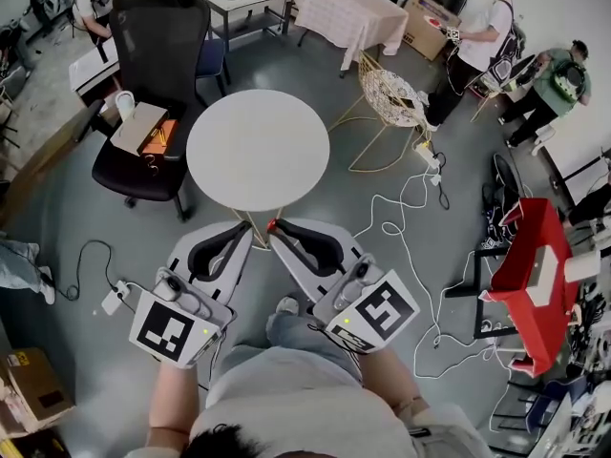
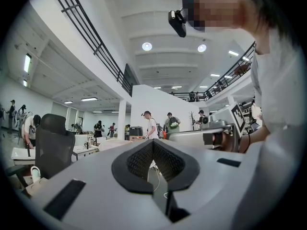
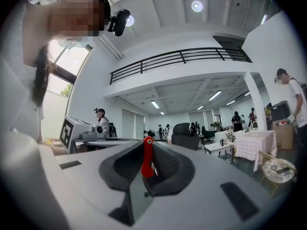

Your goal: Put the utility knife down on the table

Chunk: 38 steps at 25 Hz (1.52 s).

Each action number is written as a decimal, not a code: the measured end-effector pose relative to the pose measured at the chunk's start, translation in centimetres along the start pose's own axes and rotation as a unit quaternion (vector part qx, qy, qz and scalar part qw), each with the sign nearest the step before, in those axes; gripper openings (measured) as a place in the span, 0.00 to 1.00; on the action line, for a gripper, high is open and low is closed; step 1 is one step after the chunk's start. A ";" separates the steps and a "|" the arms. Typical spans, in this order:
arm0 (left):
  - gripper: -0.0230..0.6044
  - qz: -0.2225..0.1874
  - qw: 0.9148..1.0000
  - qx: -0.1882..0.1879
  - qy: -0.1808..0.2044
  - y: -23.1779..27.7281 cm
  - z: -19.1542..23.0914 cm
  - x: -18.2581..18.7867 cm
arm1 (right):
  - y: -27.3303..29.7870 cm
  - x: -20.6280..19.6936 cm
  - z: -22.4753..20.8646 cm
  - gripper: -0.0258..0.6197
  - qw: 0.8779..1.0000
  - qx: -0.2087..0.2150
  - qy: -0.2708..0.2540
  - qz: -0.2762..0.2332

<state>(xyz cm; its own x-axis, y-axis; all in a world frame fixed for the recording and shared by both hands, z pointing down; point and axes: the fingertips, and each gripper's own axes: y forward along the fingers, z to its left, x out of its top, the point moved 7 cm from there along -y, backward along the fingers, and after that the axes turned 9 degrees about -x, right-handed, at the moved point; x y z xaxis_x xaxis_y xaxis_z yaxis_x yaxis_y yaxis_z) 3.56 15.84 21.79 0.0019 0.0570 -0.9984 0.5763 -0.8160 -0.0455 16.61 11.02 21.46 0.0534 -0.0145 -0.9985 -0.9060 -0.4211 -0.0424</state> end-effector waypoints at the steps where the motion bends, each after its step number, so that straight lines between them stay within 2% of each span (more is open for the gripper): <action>1: 0.05 -0.001 1.000 0.002 0.000 0.9 0.2 0.0 | 0.0 0.0 -0.9 0.13 1.000 0.002 0.000 -0.001; 10: 0.05 -0.002 1.000 0.010 0.003 6.7 0.6 -0.5 | -0.2 0.0 -7.1 0.13 1.000 0.012 0.004 -0.004; 19: 0.05 0.008 1.000 0.005 -0.002 8.0 4.1 -1.3 | 2.8 -0.6 -9.0 0.13 1.000 0.007 0.010 -0.001; 27: 0.05 0.012 1.000 -0.024 -0.006 8.8 11.0 -1.1 | 8.9 -0.5 -10.4 0.13 1.000 -0.023 0.013 0.003; 38: 0.05 0.014 0.996 -0.085 -0.021 8.6 22.6 -2.9 | 19.1 -2.3 -11.2 0.13 0.995 -0.092 0.022 0.012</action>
<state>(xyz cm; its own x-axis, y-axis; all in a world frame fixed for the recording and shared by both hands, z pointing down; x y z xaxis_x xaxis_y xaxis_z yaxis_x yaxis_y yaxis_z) -10.00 -4.35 23.55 -0.0114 0.0091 -0.9999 0.7072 -0.7068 -0.0145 3.86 -7.20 23.37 0.0544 -0.0657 -0.9964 -0.8157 -0.5784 -0.0064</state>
